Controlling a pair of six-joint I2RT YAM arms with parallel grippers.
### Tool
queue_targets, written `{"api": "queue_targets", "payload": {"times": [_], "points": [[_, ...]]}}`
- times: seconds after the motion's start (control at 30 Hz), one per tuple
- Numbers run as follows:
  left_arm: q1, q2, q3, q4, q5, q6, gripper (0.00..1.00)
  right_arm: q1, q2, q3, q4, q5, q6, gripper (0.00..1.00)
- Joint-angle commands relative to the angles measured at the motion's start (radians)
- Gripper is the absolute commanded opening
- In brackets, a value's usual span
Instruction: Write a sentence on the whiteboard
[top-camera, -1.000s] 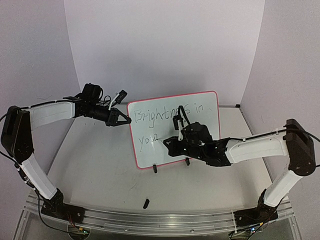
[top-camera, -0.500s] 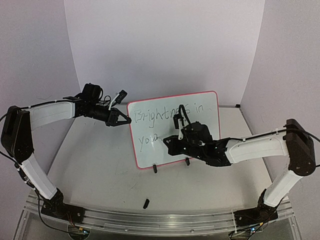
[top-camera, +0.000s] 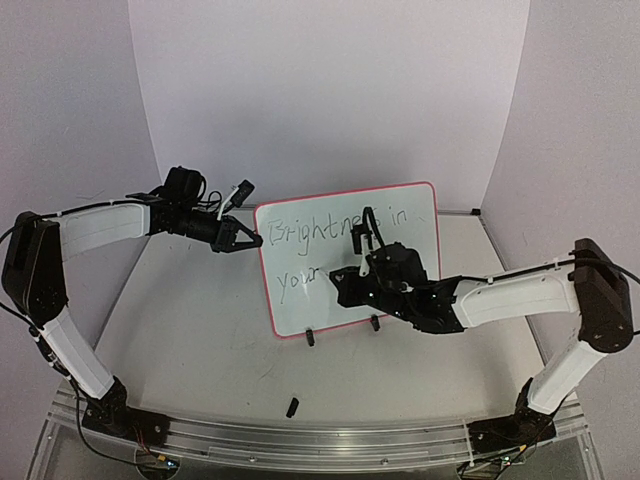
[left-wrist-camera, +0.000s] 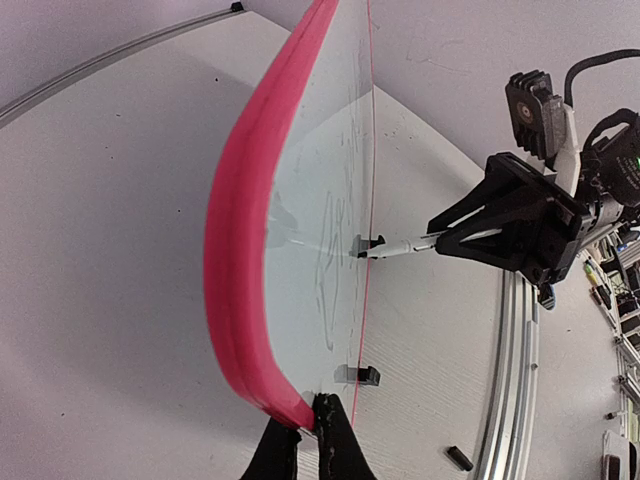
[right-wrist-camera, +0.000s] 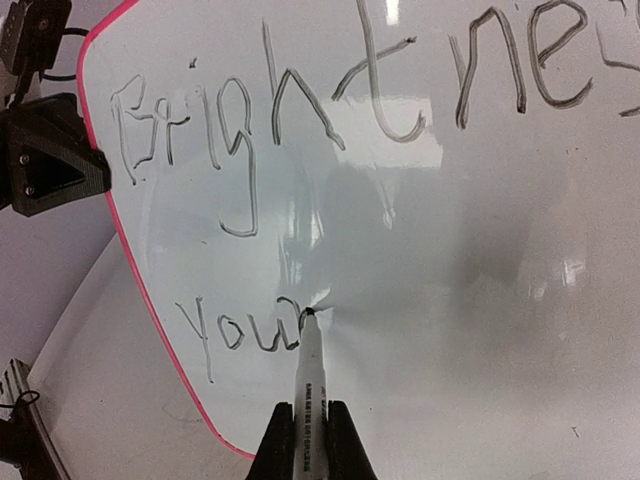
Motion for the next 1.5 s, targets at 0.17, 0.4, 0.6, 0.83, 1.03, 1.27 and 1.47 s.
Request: {"api": "queue_targets", "payload": {"times": [0.17, 0.4, 0.6, 0.83, 1.03, 1.27, 1.47], "points": [[-0.021, 0.009, 0.002, -0.038, -0.081, 0.123, 0.00, -0.008, -0.028, -0.025, -0.014, 0.074, 0.032, 0.00], [-0.022, 0.010, 0.002, -0.038, -0.081, 0.123, 0.00, -0.008, -0.033, -0.014, -0.021, 0.073, 0.028, 0.00], [-0.023, 0.001, 0.000, -0.036, -0.080, 0.122, 0.00, -0.008, -0.061, -0.002, -0.020, 0.012, -0.016, 0.00], [-0.029, -0.004, 0.000, -0.037, -0.083, 0.122, 0.00, -0.012, -0.149, -0.014, -0.026, -0.104, -0.086, 0.00], [-0.034, -0.006, -0.001, -0.038, -0.091, 0.121, 0.00, -0.079, -0.218, -0.076, -0.023, -0.252, -0.091, 0.00], [-0.037, -0.009, -0.002, -0.037, -0.105, 0.121, 0.00, -0.176, -0.254, -0.169, 0.039, -0.319, -0.052, 0.00], [-0.037, -0.007, -0.002, -0.037, -0.108, 0.122, 0.00, -0.185, -0.215, -0.160, 0.058, -0.317, -0.053, 0.00]]}}
